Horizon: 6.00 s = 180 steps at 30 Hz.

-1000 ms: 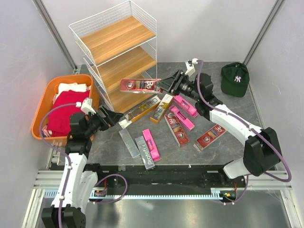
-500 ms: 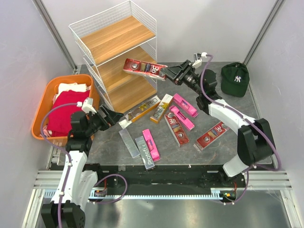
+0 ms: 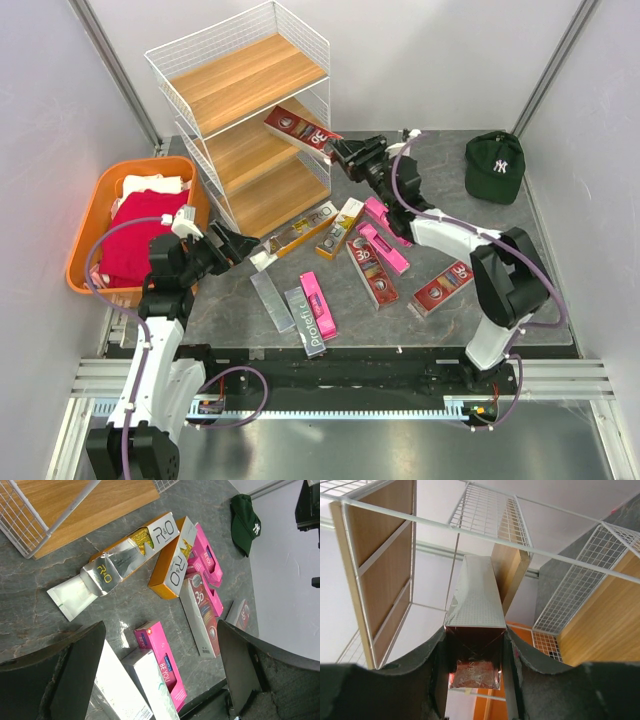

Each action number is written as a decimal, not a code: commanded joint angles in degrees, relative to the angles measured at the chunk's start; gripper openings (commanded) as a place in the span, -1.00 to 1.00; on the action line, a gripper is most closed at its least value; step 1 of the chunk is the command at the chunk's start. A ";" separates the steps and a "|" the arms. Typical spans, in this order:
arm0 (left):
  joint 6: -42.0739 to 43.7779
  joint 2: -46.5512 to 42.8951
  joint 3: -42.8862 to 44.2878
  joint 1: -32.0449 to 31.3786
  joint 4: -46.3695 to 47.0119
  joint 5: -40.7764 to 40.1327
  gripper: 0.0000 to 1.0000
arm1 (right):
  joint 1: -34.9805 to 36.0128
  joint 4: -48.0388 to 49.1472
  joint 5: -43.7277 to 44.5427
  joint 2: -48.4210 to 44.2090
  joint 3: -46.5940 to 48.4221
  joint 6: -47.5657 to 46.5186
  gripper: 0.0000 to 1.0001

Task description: Place and organize the toothpastes onto the shelf

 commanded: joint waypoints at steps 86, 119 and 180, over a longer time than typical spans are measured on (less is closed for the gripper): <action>2.23 4.09 1.14 -1.22 4.57 3.23 1.00 | -0.28 -6.12 -0.65 1.70 8.11 -5.23 0.96; 4.16 43.12 27.08 -35.15 -2.19 -23.14 1.00 | 18.09 -63.71 25.01 -25.66 -20.20 -39.43 0.95; -15.88 45.31 13.54 -33.22 41.66 4.10 0.01 | 28.29 -50.79 20.18 -30.14 -14.40 -43.47 -0.12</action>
